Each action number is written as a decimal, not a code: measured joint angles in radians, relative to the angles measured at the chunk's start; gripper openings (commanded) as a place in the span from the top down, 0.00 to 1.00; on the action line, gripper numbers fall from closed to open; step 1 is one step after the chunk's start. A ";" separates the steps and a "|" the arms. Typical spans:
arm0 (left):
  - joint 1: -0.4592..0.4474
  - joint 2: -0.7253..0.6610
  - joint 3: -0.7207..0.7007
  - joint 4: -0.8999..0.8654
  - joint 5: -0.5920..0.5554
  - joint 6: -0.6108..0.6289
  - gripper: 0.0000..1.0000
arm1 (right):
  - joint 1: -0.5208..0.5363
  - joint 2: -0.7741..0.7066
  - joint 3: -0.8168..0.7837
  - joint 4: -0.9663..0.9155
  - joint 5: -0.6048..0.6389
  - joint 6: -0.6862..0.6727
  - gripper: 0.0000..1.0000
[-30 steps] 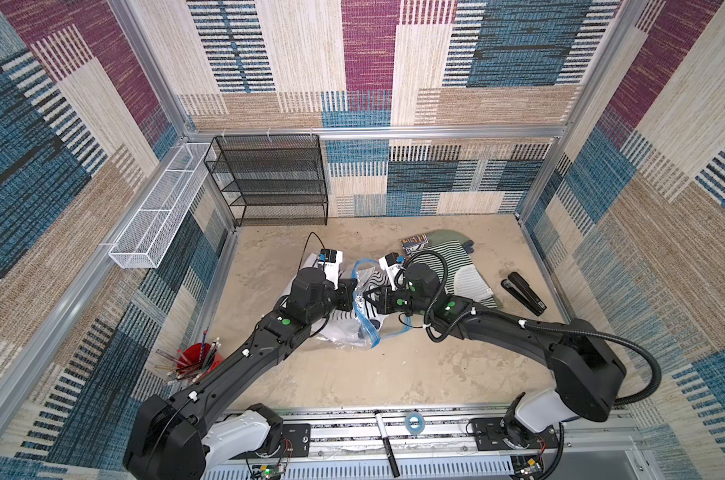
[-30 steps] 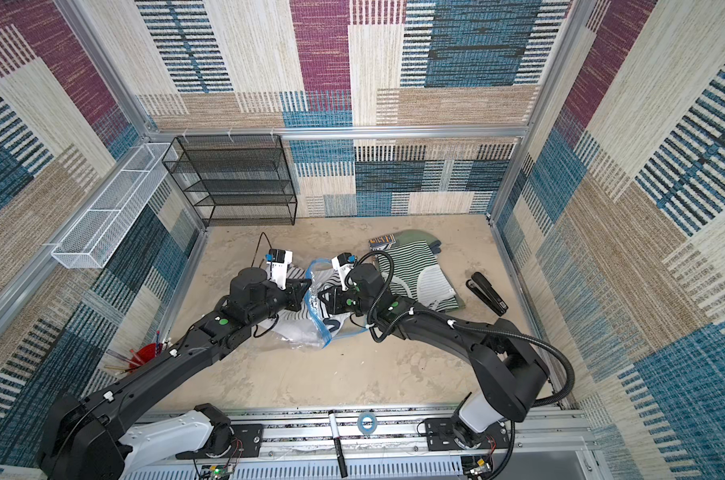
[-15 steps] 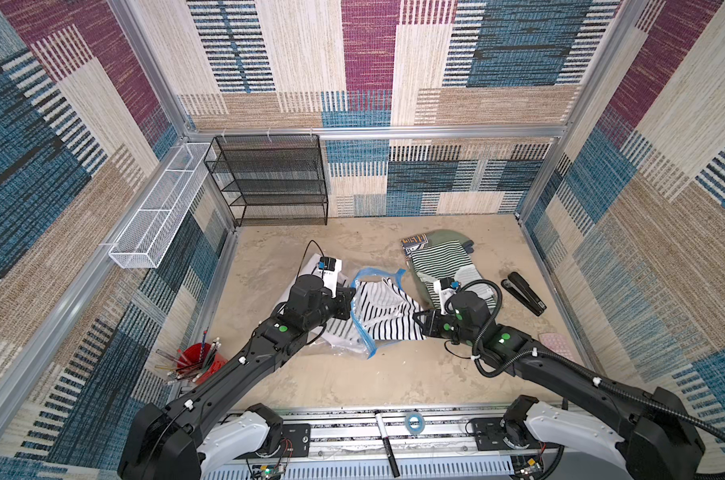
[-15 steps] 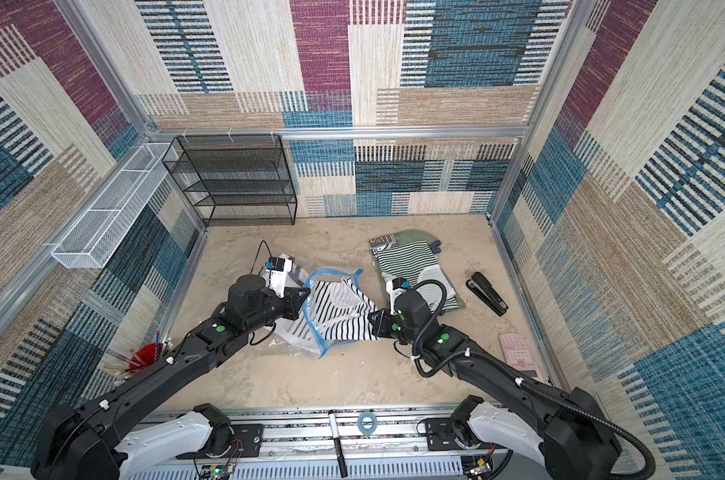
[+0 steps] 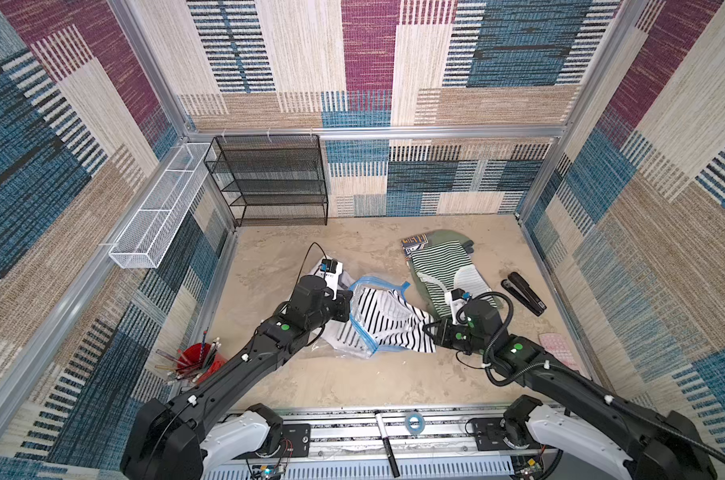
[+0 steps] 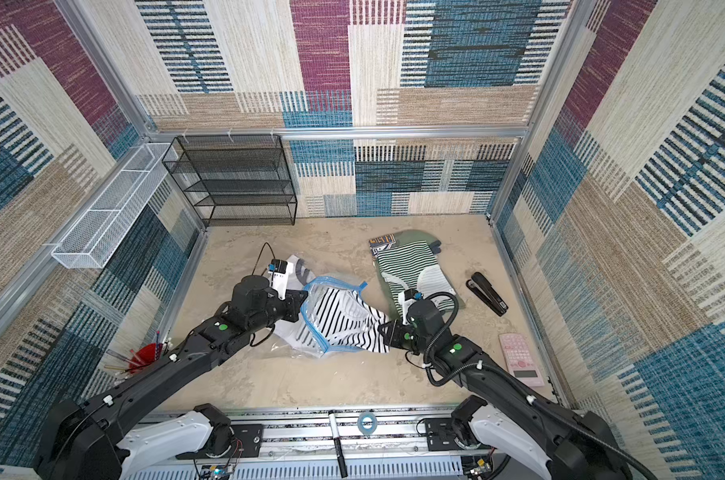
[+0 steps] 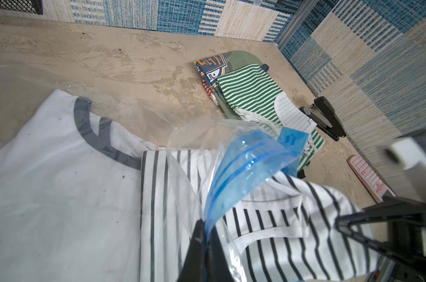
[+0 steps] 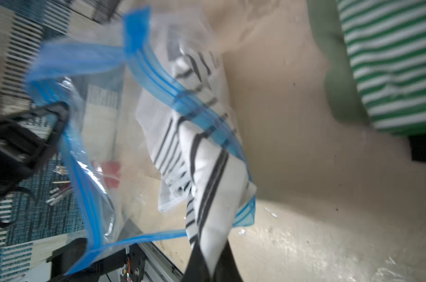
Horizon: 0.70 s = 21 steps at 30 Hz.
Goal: Take the tank top out of the vacuum bag
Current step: Take out the tank top from the vacuum bag.
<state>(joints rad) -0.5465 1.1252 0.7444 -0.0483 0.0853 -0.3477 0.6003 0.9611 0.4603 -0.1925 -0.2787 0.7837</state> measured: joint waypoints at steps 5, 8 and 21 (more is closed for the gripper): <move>-0.001 0.002 0.010 0.000 0.001 0.000 1.00 | -0.001 0.016 -0.058 0.041 -0.020 0.000 0.69; -0.002 0.004 0.010 0.001 0.009 0.000 1.00 | -0.002 -0.002 -0.092 0.084 -0.027 0.000 0.42; -0.002 0.008 0.010 0.010 0.032 0.000 1.00 | -0.002 0.180 -0.100 0.285 -0.112 -0.032 0.27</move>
<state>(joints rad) -0.5484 1.1332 0.7547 -0.0380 0.1169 -0.3481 0.5980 1.1408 0.3607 0.0921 -0.3908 0.7513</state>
